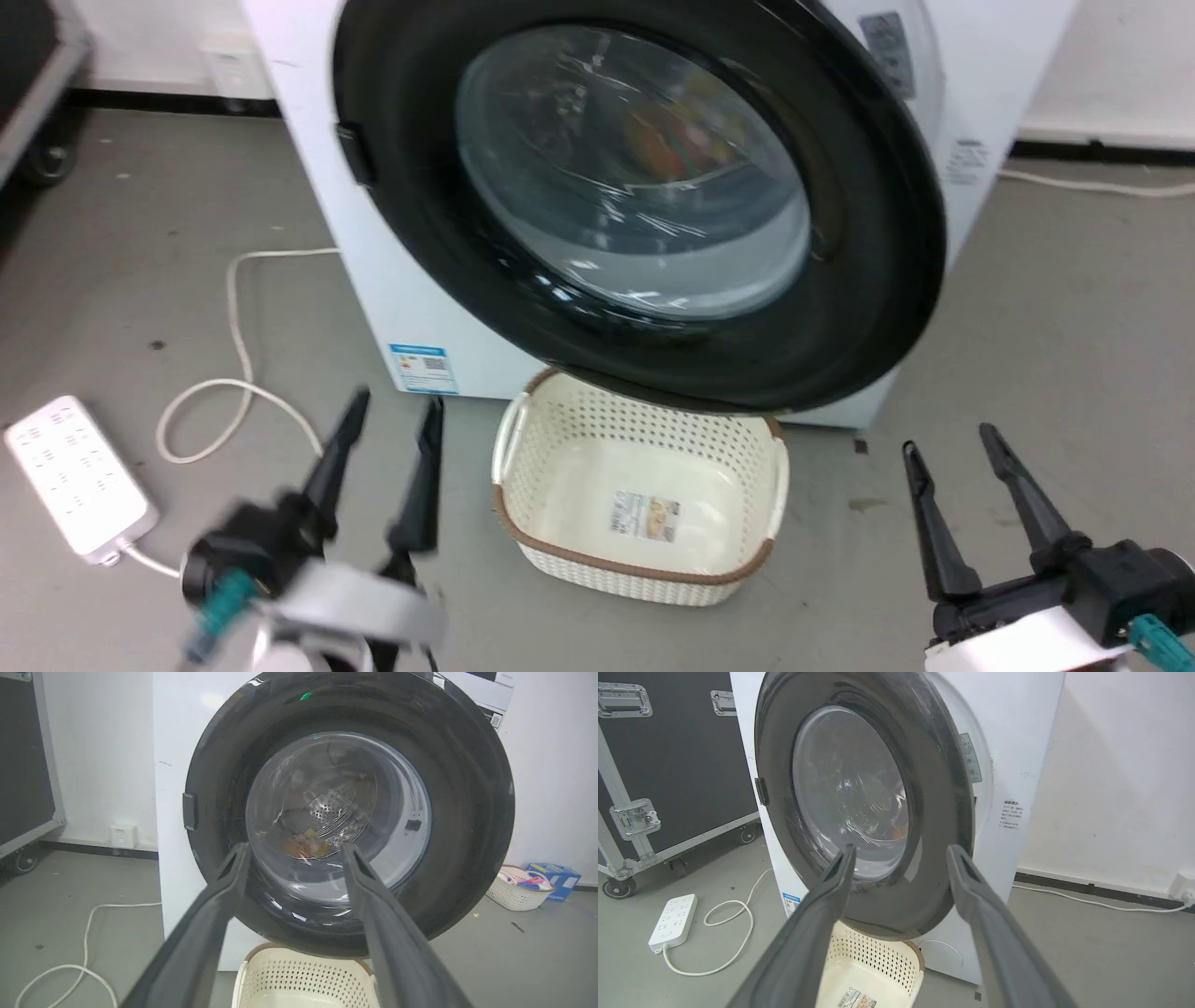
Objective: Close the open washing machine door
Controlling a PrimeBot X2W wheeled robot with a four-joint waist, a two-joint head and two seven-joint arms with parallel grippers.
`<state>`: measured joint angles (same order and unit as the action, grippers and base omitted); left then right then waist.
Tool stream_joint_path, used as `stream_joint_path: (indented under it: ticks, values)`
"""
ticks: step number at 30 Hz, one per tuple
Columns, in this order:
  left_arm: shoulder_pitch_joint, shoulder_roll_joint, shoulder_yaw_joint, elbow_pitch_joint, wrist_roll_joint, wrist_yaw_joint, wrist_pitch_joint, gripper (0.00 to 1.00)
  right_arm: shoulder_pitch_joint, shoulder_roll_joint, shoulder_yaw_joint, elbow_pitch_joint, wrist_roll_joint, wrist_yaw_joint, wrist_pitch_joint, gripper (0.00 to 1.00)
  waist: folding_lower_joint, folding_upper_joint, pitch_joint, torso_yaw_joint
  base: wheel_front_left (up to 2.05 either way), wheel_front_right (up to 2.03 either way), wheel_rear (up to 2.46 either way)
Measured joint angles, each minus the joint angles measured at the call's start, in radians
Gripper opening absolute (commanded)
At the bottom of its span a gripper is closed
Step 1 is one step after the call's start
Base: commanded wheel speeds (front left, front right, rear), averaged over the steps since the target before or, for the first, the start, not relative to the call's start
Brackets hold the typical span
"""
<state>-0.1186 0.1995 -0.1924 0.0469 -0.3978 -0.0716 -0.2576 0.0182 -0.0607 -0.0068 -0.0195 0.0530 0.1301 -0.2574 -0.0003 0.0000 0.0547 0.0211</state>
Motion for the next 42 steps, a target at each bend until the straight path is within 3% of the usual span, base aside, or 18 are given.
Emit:
stream_joint_path:
  ticks: [4,10,11,17,31,37,42]
  values:
    - [0.085,-0.026,0.008,0.002,0.179,0.04,0.0,1.0,0.002,-0.023,0.031,0.009,-0.039,0.0,0.0,1.0,0.0001,0.0,-0.019,0.031,0.0,0.0,0.0]
    - [0.132,-0.068,0.04,0.022,0.266,0.092,0.0,1.0,0.007,-0.026,0.049,0.027,-0.056,0.0,0.0,1.0,0.0002,0.0,-0.013,0.05,0.0,0.0,0.0]
    - [0.134,-0.079,0.039,0.021,0.293,0.09,0.0,1.0,0.006,-0.029,0.064,0.046,-0.051,0.0,0.0,0.0,0.0002,0.0,0.006,0.057,0.0,0.0,0.0]
    - [0.103,-0.095,0.038,0.017,0.326,0.087,0.0,1.0,-0.093,-0.078,0.103,0.077,-0.007,0.0,0.0,0.0,0.0003,0.0,0.08,0.068,0.0,0.0,0.0]
    - [-0.011,-0.132,0.013,-0.01,0.343,0.096,0.0,1.0,-0.577,-0.403,0.23,0.317,0.233,0.004,0.027,0.0,0.0006,0.0,0.313,0.108,0.0,0.0,0.0]
    - [-0.042,-0.142,0.009,-0.059,0.342,0.114,0.0,1.0,-0.746,-0.477,0.242,0.434,0.264,0.003,0.035,0.0,0.0006,0.0,0.382,0.132,0.0,0.0,0.0]
    - [-0.045,-0.146,0.0,-0.074,0.34,0.123,0.0,1.0,-0.87,-0.496,0.225,0.543,0.303,0.002,0.054,0.0,0.0005,0.0,0.423,0.15,0.0,0.0,0.0]
